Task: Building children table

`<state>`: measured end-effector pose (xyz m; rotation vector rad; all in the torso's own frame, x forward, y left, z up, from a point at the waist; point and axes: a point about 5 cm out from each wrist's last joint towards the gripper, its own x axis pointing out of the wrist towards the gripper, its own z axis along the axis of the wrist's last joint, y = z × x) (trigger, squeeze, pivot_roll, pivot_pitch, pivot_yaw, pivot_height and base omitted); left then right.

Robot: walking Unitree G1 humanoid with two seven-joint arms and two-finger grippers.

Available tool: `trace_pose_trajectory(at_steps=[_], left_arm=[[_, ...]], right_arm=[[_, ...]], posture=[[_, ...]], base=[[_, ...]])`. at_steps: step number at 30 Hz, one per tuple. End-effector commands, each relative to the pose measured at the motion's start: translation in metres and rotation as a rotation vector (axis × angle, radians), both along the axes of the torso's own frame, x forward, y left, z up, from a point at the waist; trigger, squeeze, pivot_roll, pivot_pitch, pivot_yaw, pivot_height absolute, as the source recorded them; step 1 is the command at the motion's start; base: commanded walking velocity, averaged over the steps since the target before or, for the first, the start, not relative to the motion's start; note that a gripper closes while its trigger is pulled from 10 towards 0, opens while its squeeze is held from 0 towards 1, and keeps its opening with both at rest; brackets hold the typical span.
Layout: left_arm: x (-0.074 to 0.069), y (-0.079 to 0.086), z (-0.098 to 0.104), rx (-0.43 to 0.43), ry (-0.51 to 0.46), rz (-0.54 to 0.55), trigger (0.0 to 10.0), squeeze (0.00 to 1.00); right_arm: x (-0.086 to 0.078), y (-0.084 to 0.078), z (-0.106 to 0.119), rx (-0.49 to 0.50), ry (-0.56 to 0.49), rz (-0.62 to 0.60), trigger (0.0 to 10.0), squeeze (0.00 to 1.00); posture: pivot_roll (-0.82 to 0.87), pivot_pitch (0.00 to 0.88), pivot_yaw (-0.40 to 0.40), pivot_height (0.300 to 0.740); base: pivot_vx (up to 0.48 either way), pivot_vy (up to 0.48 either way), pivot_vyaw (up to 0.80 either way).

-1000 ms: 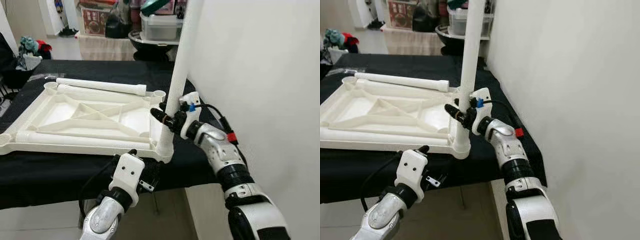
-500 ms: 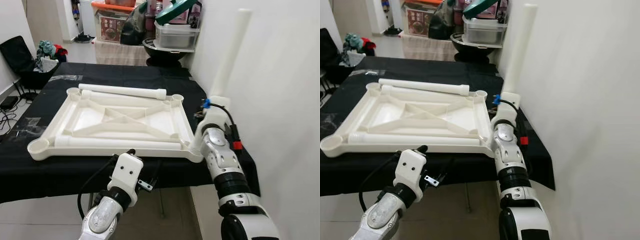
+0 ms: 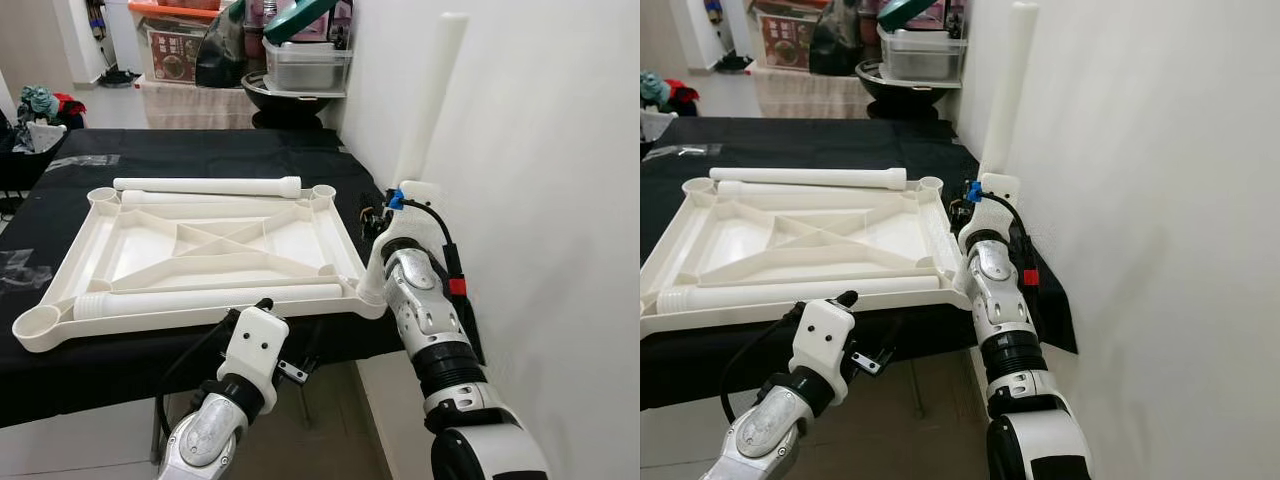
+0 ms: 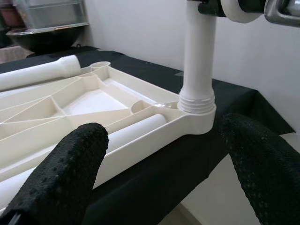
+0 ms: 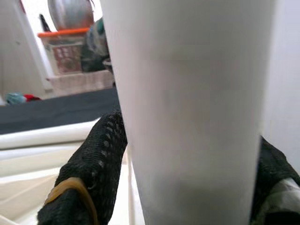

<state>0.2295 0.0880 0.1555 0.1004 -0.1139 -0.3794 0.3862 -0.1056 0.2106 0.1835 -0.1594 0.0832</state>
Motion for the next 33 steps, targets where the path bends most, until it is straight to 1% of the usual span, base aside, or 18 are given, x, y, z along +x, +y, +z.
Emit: trace_pose_trajectory(at_steps=[1, 2, 3, 5, 6, 7, 10, 19, 23, 24, 25, 26, 27, 28, 29, 30, 31, 33], left_arm=[[-0.001, -0.001, -0.002, 0.001, 0.009, 0.002, 10.0, 0.00], [-0.001, -0.001, -0.002, 0.001, 0.009, 0.002, 10.0, 0.00], [-0.001, -0.001, -0.002, 0.002, 0.009, 0.002, 10.0, 0.00], [-0.001, -0.001, -0.002, 0.002, 0.009, 0.002, 10.0, 0.00], [-0.001, -0.001, -0.002, 0.002, 0.009, 0.002, 10.0, 0.00], [-0.001, -0.001, -0.002, 0.002, 0.009, 0.002, 10.0, 0.00], [-0.001, -0.001, -0.001, 0.002, 0.004, 0.000, 10.0, 0.00], [-0.002, -0.002, 0.002, -0.007, -0.001, -0.001, 10.0, 0.00], [-0.005, -0.002, 0.004, -0.016, -0.003, 0.004, 10.0, 0.00], [-0.006, -0.001, 0.004, -0.019, -0.003, 0.018, 10.0, 0.00], [-0.007, 0.000, 0.004, -0.020, -0.003, 0.028, 10.0, 0.00], [-0.008, 0.001, 0.003, -0.017, 0.000, 0.041, 10.0, 0.00], [-0.008, 0.001, 0.003, -0.017, 0.000, 0.041, 10.0, 0.00], [-0.010, 0.002, 0.003, -0.014, 0.003, 0.051, 10.0, 0.00], [-0.010, 0.002, 0.003, -0.014, 0.003, 0.051, 10.0, 0.00], [-0.011, 0.003, 0.002, -0.014, 0.005, 0.051, 10.0, 0.00], [-0.011, 0.003, 0.002, -0.014, 0.005, 0.051, 10.0, 0.00], [-0.012, 0.003, 0.002, -0.013, 0.008, 0.050, 10.0, 0.00]], right_arm=[[-0.005, 0.015, 0.004, 0.068, -0.004, 0.177, 10.0, 0.00], [-0.005, 0.015, 0.004, 0.068, -0.004, 0.177, 10.0, 0.00], [-0.008, 0.022, 0.006, 0.093, -0.014, 0.285, 10.0, 0.00], [-0.008, 0.022, 0.006, 0.093, -0.014, 0.285, 10.0, 0.00], [-0.014, 0.032, 0.005, 0.087, -0.020, 0.453, 10.0, 0.00], [-0.014, 0.032, 0.005, 0.087, -0.020, 0.453, 10.0, 0.00], [-0.030, 0.047, 0.000, 0.016, -0.022, 0.808, 10.0, 0.00], [-0.031, 0.046, -0.004, -0.060, -0.014, 0.966, 10.0, 0.00], [-0.021, 0.045, -0.005, -0.107, 0.008, 0.888, 10.0, 0.00], [-0.015, 0.045, -0.006, -0.132, 0.024, 0.823, 5.8, 0.00], [-0.013, 0.045, -0.006, -0.149, 0.033, 0.790, 5.8, 0.00], [-0.006, 0.041, -0.006, -0.158, 0.047, 0.685, 0.0, 0.00], [-0.006, 0.041, -0.006, -0.158, 0.047, 0.685, 0.0, 0.00], [0.004, 0.032, -0.005, -0.159, 0.079, 0.519, 0.0, 0.00], [0.004, 0.032, -0.005, -0.159, 0.079, 0.519, 0.0, 0.00], [0.010, 0.024, -0.004, -0.156, 0.104, 0.384, 0.0, 0.00], [0.010, 0.024, -0.004, -0.156, 0.104, 0.384, 0.0, 0.00], [0.014, 0.016, -0.003, -0.146, 0.117, 0.275, 0.0, 0.00]], posture=[[0.08, 0.070, -0.095, 0.740], [0.08, 0.070, -0.095, 0.740], [0.08, 0.069, -0.092, 0.740], [0.08, 0.069, -0.092, 0.740], [0.08, 0.069, -0.094, 0.740], [0.08, 0.069, -0.094, 0.740], [0.08, 0.069, -0.098, 0.740], [0.08, 0.085, -0.108, 0.740], [0.08, 0.097, -0.115, 0.740], [0.08, 0.101, -0.118, 0.740], [0.08, 0.101, -0.119, 0.740], [0.08, 0.108, -0.123, 0.740], [0.08, 0.108, -0.123, 0.740], [0.09, 0.113, -0.129, 0.740], [0.09, 0.113, -0.129, 0.740], [0.08, 0.116, -0.131, 0.740], [0.08, 0.116, -0.131, 0.740], [0.08, 0.118, -0.129, 0.740]], base=[[0.000, 0.000, 0.00], [0.000, 0.000, 0.00], [0.000, 0.000, 0.00], [0.000, 0.000, 0.00], [0.000, 0.000, 0.00], [0.000, 0.000, 0.00], [0.000, 0.000, 0.00], [0.000, 0.000, 0.00], [0.000, 0.000, 0.00], [0.000, 0.000, 0.00], [0.000, 0.000, 0.00], [0.000, 0.000, 0.00], [0.000, 0.000, 0.00], [0.000, 0.000, 0.00], [0.000, 0.000, 0.00], [0.000, 0.000, 0.00], [0.000, 0.000, 0.00], [0.000, 0.000, 0.00]])
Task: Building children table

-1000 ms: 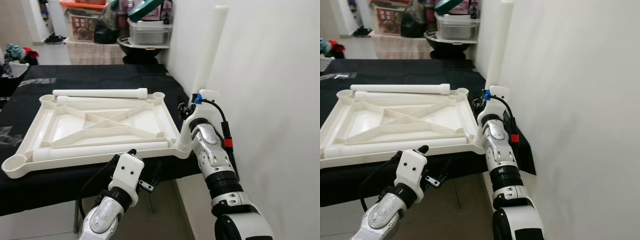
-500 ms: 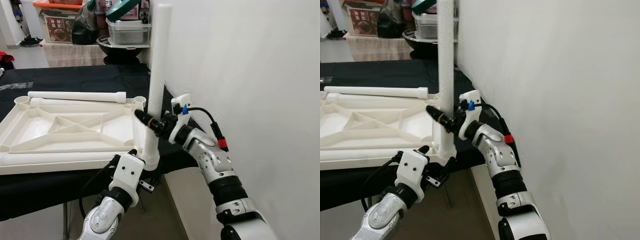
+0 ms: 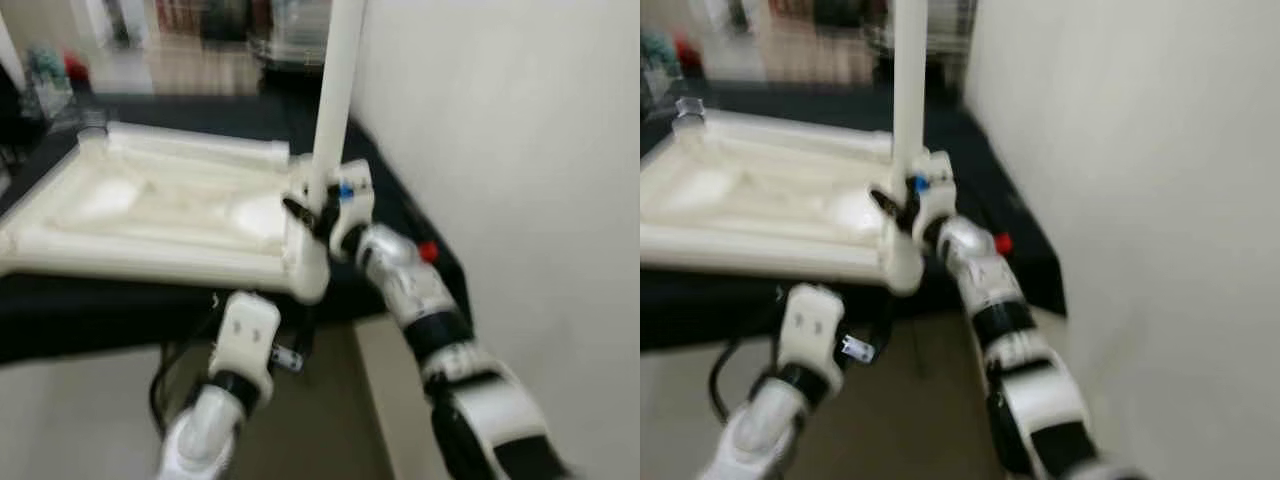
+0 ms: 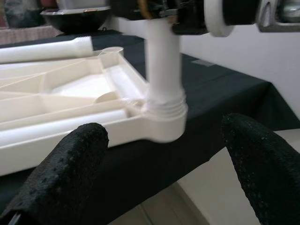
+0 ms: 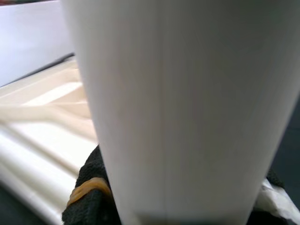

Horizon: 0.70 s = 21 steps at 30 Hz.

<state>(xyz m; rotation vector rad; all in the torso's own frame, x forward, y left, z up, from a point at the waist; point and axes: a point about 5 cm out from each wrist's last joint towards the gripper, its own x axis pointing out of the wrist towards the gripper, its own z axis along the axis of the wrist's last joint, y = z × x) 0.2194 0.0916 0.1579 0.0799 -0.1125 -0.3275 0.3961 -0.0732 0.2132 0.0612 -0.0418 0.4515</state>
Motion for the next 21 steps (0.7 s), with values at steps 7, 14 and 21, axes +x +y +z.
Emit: trace_pose_trajectory(at_steps=[7, 14, 21], left_arm=[[-0.002, -0.002, -0.002, 0.010, 0.011, -0.005, 10.0, 0.00], [0.001, -0.003, -0.002, 0.014, 0.010, -0.008, 10.0, 0.00], [0.003, -0.003, -0.002, 0.014, 0.009, -0.007, 10.0, 0.00]], right_arm=[[0.009, -0.032, -0.003, -0.025, 0.041, -0.344, 0.0, 0.00], [0.003, -0.017, -0.003, 0.024, 0.063, -0.480, 10.0, 0.00], [-0.003, -0.005, 0.003, 0.092, -0.021, -0.404, 10.0, 1.00]], posture=[[0.08, 0.108, -0.129, 0.740], [0.08, 0.103, -0.128, 0.740], [0.07, 0.105, -0.127, 0.740]], base=[[0.000, 0.000, 0.00], [0.000, 0.000, 0.00], [0.000, 0.000, 0.00]])
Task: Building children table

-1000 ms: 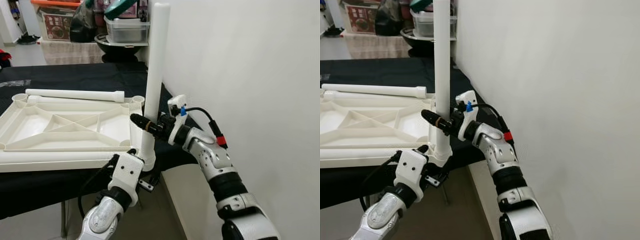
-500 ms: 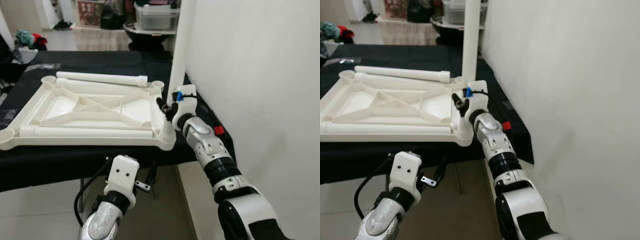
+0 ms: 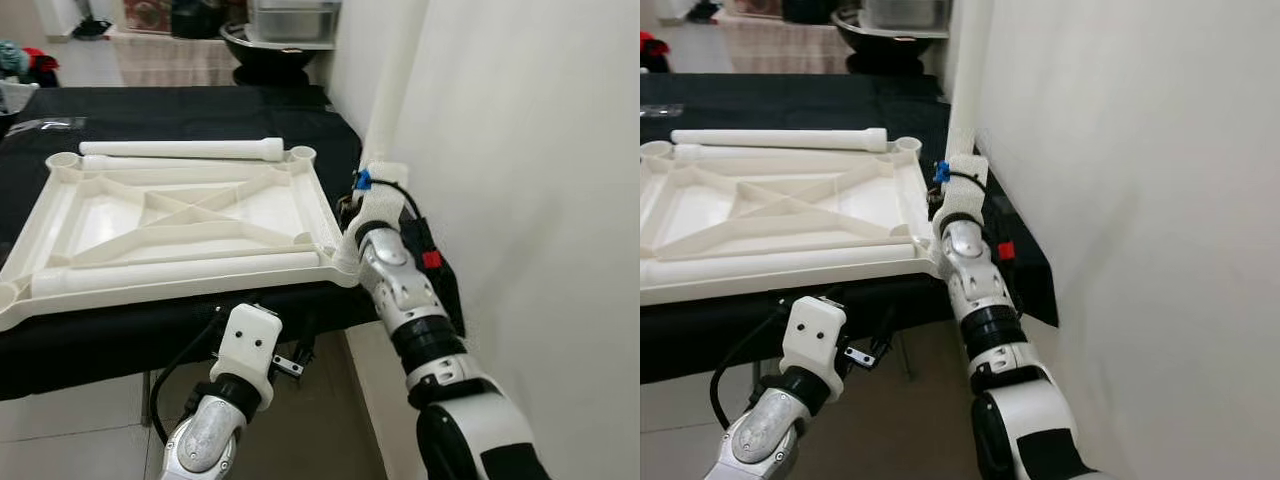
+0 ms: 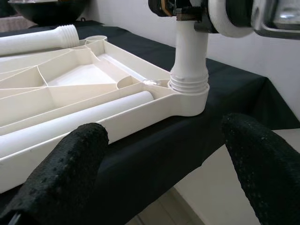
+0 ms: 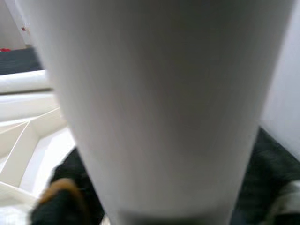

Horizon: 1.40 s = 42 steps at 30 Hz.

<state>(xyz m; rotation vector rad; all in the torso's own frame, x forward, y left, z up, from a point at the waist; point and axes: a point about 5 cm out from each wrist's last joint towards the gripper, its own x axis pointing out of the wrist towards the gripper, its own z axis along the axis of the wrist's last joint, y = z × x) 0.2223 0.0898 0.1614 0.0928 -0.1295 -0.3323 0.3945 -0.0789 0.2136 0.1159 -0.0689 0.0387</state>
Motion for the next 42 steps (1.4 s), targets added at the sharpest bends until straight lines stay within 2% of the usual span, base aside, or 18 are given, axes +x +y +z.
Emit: trace_pose_trajectory(at_steps=[1, 2, 3, 7, 12, 13, 15, 16, 18, 19, 22, 24, 26, 31, 32, 33, 39, 42], left_arm=[[0.000, -0.001, -0.005, 0.004, 0.028, -0.002, 10.0, 0.00], [0.000, -0.001, -0.005, 0.003, 0.027, -0.002, 10.0, 0.00], [0.000, -0.001, -0.004, 0.003, 0.025, -0.001, 10.0, 0.00], [0.002, -0.001, -0.003, 0.001, 0.022, 0.004, 10.0, 0.00], [0.004, 0.000, -0.003, 0.004, 0.019, 0.008, 10.0, 0.00], [0.004, 0.000, -0.003, 0.004, 0.019, 0.008, 10.0, 0.00], [0.004, 0.001, -0.002, 0.005, 0.016, 0.008, 10.0, 0.00], [0.004, 0.001, -0.002, 0.005, 0.016, 0.008, 10.0, 0.00], [0.004, 0.001, -0.001, 0.005, 0.014, 0.005, 10.0, 0.00], [0.004, 0.001, -0.001, 0.005, 0.014, 0.005, 10.0, 0.00], [0.004, 0.000, 0.000, 0.001, 0.013, -0.003, 10.0, 0.00], [0.005, 0.000, 0.000, 0.000, 0.013, -0.005, 10.0, 0.00], [0.005, 0.000, 0.001, -0.002, 0.013, -0.005, 10.0, 0.00], [0.004, 0.002, 0.000, 0.000, 0.015, 0.002, 10.0, 0.00], [0.003, 0.002, -0.001, 0.001, 0.018, 0.002, 10.0, 0.00], [0.003, 0.002, -0.001, 0.002, 0.019, 0.002, 10.0, 0.00], [0.002, 0.002, -0.001, 0.003, 0.021, 0.002, 10.0, 0.00], [0.002, 0.002, -0.003, 0.007, 0.023, 0.001, 10.0, 0.00]], right_arm=[[-0.001, 0.000, 0.003, 0.020, -0.024, 0.007, 10.0, 1.00], [-0.002, 0.001, 0.004, 0.038, -0.028, 0.010, 10.0, 1.00], [-0.003, 0.002, 0.005, 0.058, -0.039, 0.034, 10.0, 0.00], [-0.006, 0.009, 0.009, 0.099, -0.056, 0.096, 10.0, 0.00], [-0.015, 0.028, 0.016, 0.198, -0.097, 0.376, 10.0, 0.00], [-0.015, 0.028, 0.016, 0.198, -0.097, 0.376, 10.0, 0.00], [-0.020, 0.032, 0.016, 0.175, -0.119, 0.480, 10.0, 0.00], [-0.020, 0.032, 0.016, 0.175, -0.119, 0.480, 10.0, 0.00], [-0.024, 0.035, 0.015, 0.156, -0.122, 0.597, 10.0, 0.00], [-0.024, 0.035, 0.015, 0.156, -0.122, 0.597, 10.0, 0.00], [-0.029, 0.034, 0.014, 0.142, -0.129, 0.767, 10.0, 0.00], [-0.030, 0.034, 0.014, 0.156, -0.121, 0.814, 10.0, 0.00], [-0.035, 0.033, 0.014, 0.127, -0.112, 0.960, 10.0, 0.00], [-0.036, 0.030, 0.012, 0.059, -0.101, 1.043, 10.0, 0.00], [-0.032, 0.028, 0.012, 0.046, -0.102, 1.011, 8.7, 0.00], [-0.028, 0.026, 0.013, 0.020, -0.116, 0.966, 0.0, 0.00], [-0.022, 0.024, 0.013, 0.011, -0.120, 0.895, 0.0, 0.00], [-0.015, 0.022, 0.010, -0.002, -0.094, 0.736, 0.0, 0.00]], posture=[[0.07, 0.105, -0.127, 0.740], [0.07, 0.106, -0.127, 0.740], [0.07, 0.110, -0.126, 0.740], [0.07, 0.109, -0.126, 0.740], [0.07, 0.109, -0.125, 0.740], [0.07, 0.109, -0.125, 0.740], [0.07, 0.111, -0.121, 0.740], [0.07, 0.111, -0.121, 0.740], [0.07, 0.113, -0.120, 0.740], [0.07, 0.113, -0.120, 0.740], [0.07, 0.121, -0.118, 0.740], [0.07, 0.121, -0.118, 0.740], [0.07, 0.134, -0.117, 0.740], [0.07, 0.133, -0.120, 0.740], [0.08, 0.130, -0.119, 0.740], [0.08, 0.125, -0.122, 0.740], [0.08, 0.122, -0.122, 0.740], [0.08, 0.108, -0.119, 0.740]], base=[[0.000, 0.000, 0.00], [0.000, 0.000, 0.00], [0.000, 0.000, 0.00], [0.000, 0.000, 0.00], [0.000, 0.000, 0.00], [0.000, 0.000, 0.00], [0.000, 0.000, 0.00], [0.000, 0.000, 0.00], [0.000, 0.000, 0.00], [0.000, 0.000, 0.00], [0.000, 0.000, 0.00], [0.000, 0.000, 0.00], [0.000, 0.000, 0.00], [0.000, 0.000, 0.00], [0.000, 0.000, 0.00], [0.000, 0.000, 0.00], [0.000, 0.000, 0.00], [0.000, 0.000, 0.00]])
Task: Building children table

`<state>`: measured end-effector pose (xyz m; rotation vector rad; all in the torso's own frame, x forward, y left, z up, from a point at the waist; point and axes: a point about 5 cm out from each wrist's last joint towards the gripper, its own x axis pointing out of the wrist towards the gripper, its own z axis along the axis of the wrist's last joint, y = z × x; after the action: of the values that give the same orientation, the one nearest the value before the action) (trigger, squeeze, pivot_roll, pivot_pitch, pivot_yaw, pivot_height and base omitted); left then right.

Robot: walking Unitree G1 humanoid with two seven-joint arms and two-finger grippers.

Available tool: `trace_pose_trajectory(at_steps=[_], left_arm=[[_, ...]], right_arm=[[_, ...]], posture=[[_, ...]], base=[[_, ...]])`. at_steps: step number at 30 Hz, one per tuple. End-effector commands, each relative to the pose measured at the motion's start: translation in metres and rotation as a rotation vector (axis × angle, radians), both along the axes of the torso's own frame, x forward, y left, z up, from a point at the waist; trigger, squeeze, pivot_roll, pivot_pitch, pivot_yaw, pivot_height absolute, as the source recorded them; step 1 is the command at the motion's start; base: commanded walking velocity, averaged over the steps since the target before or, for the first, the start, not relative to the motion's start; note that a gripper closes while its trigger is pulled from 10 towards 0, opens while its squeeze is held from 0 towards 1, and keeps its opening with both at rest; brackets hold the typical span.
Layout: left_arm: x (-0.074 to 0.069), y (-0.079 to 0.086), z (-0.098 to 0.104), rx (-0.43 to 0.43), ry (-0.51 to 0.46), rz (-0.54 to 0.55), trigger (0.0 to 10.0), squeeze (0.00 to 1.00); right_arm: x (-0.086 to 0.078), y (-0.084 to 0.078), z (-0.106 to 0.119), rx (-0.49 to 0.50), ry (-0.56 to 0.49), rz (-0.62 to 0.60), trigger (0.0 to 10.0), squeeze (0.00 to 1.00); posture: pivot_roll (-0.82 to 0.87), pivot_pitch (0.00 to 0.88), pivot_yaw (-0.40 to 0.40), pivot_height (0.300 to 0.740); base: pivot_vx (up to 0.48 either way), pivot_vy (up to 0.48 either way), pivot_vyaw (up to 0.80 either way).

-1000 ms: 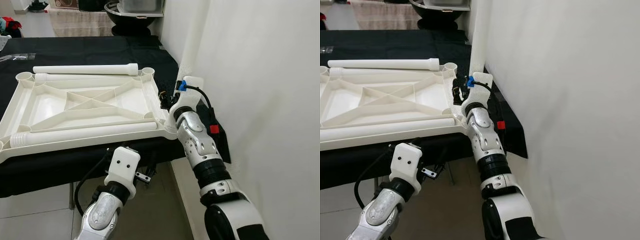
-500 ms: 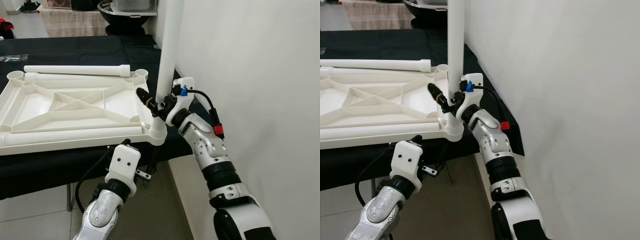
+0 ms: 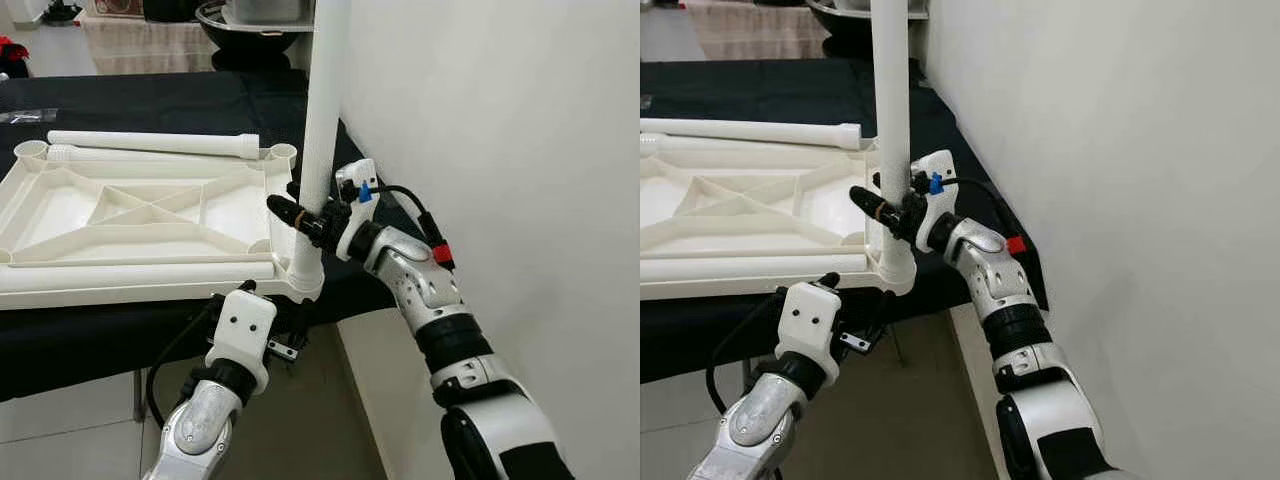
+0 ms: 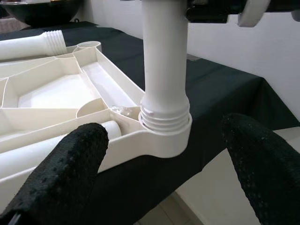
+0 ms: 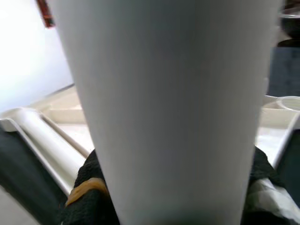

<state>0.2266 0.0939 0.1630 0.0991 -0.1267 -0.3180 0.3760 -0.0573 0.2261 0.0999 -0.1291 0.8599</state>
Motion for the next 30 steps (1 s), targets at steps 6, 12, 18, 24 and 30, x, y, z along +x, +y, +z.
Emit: trace_pose_trajectory(at_steps=[6, 12, 18, 24, 30], left_arm=[[-0.002, -0.003, -0.006, 0.004, 0.025, -0.018, 10.0, 0.00], [-0.002, -0.004, -0.006, 0.006, 0.023, -0.026, 10.0, 0.00], [0.000, -0.004, -0.006, 0.008, 0.020, -0.026, 10.0, 0.00], [0.000, -0.004, -0.007, 0.008, 0.022, -0.027, 10.0, 0.00], [0.000, -0.004, -0.006, 0.006, 0.022, -0.028, 10.0, 0.00]], right_arm=[[0.015, -0.015, -0.005, 0.062, 0.097, -0.441, 0.0, 0.00], [0.018, -0.040, -0.011, 0.040, 0.136, -0.817, 0.0, 0.00], [0.011, -0.038, -0.014, 0.066, 0.168, -0.948, 10.0, 0.00], [0.006, -0.018, -0.008, 0.118, 0.097, -0.814, 10.0, 0.22], [0.003, -0.011, -0.005, 0.150, 0.061, -0.745, 10.0, 1.00]], posture=[[0.08, 0.088, -0.115, 0.740], [0.08, 0.084, -0.115, 0.740], [0.08, 0.076, -0.115, 0.740], [0.08, 0.078, -0.115, 0.740], [0.08, 0.082, -0.114, 0.740]], base=[[0.000, 0.000, 0.00], [0.000, 0.000, 0.00], [0.000, 0.000, 0.00], [0.000, 0.000, 0.00], [0.000, 0.000, 0.00]])
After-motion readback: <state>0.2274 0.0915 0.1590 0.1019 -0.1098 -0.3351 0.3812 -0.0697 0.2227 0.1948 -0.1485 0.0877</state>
